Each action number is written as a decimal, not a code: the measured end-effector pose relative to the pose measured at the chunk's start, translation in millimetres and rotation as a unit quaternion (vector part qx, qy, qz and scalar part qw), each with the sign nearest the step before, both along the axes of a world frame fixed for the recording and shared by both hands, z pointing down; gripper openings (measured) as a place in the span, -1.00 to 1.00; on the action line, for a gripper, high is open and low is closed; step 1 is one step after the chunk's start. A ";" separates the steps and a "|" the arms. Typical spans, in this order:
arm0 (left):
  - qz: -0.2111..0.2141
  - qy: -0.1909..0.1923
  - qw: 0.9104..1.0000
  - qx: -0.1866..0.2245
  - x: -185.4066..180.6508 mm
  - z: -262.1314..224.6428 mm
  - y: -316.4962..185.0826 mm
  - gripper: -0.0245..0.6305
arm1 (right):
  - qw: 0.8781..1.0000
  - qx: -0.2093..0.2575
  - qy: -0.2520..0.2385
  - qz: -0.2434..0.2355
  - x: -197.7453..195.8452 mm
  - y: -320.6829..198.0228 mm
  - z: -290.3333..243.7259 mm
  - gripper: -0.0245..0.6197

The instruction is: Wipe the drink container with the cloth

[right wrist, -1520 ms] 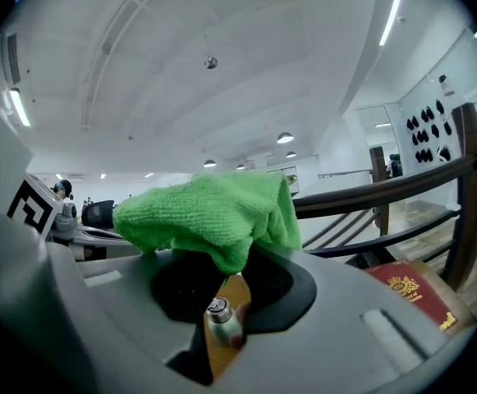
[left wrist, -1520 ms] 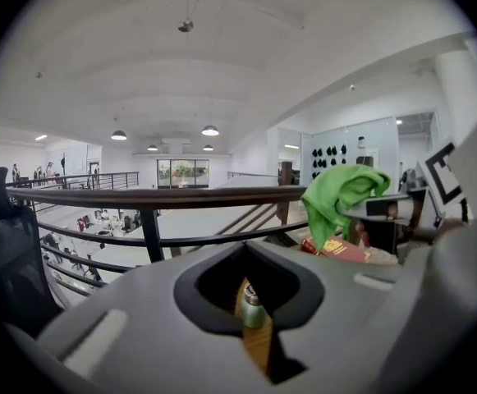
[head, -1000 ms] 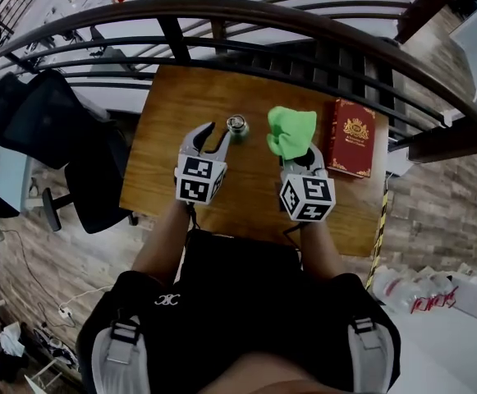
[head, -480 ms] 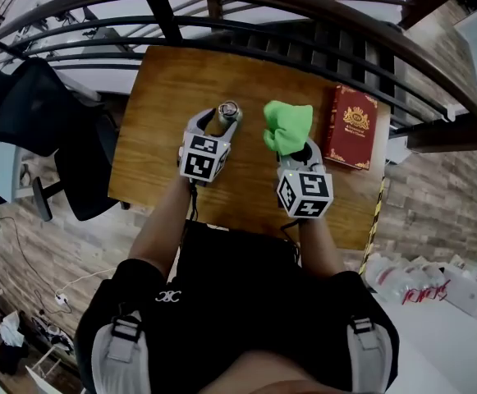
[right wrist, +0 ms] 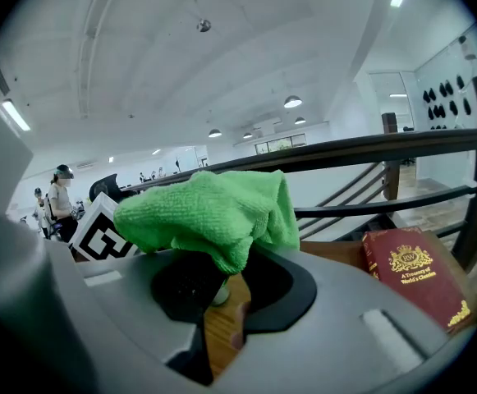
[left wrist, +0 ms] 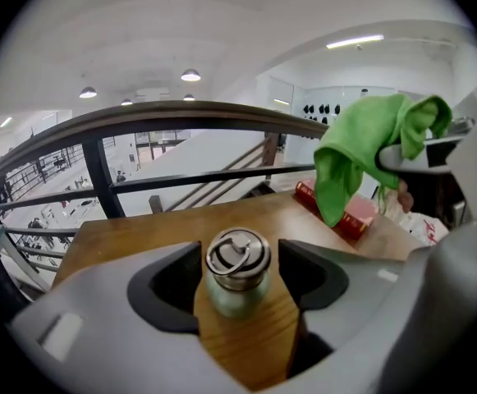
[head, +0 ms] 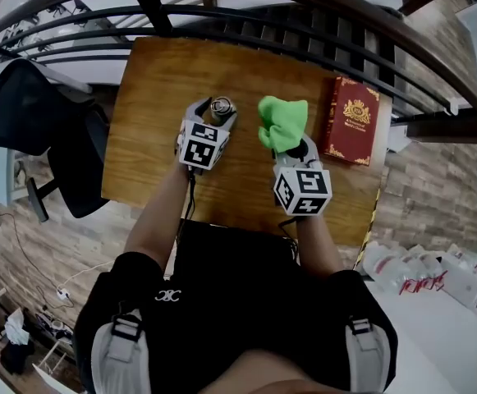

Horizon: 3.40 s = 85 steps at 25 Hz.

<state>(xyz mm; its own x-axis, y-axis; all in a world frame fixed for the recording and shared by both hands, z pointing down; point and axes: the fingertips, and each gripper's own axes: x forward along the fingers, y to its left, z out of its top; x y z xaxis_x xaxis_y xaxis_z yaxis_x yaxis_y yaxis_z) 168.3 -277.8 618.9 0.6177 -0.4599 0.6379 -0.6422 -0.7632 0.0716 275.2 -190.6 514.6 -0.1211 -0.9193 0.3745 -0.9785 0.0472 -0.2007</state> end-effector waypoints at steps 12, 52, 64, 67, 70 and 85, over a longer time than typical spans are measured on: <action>0.026 -0.048 0.998 0.031 4.9 15.6 -2.9 0.03 | 1.000 -0.011 -0.003 -0.019 -3.5 -13.0 10.1 -0.74; 0.050 -0.040 0.996 0.062 -42.0 25.1 48.4 0.03 | 0.959 -0.123 0.022 -0.253 -132.5 -52.9 81.8 -0.74; 0.061 -0.069 0.993 0.077 -44.4 33.4 62.0 0.03 | 0.951 -0.177 0.013 -0.253 -122.0 -66.5 110.1 -0.74; 0.060 -0.068 0.993 0.077 -46.3 35.7 64.6 0.03 | 0.951 -0.183 0.008 -0.249 -119.8 -71.5 114.5 -0.74; 0.057 -0.066 0.994 0.071 -51.8 39.1 67.4 0.03 | 0.951 -0.193 -0.001 -0.242 -117.7 -76.0 120.8 -0.74; 0.000 -0.010 1.000 0.010 -64.9 43.4 66.0 0.03 | 0.948 -0.245 0.053 -0.198 -81.0 -78.4 173.2 -0.74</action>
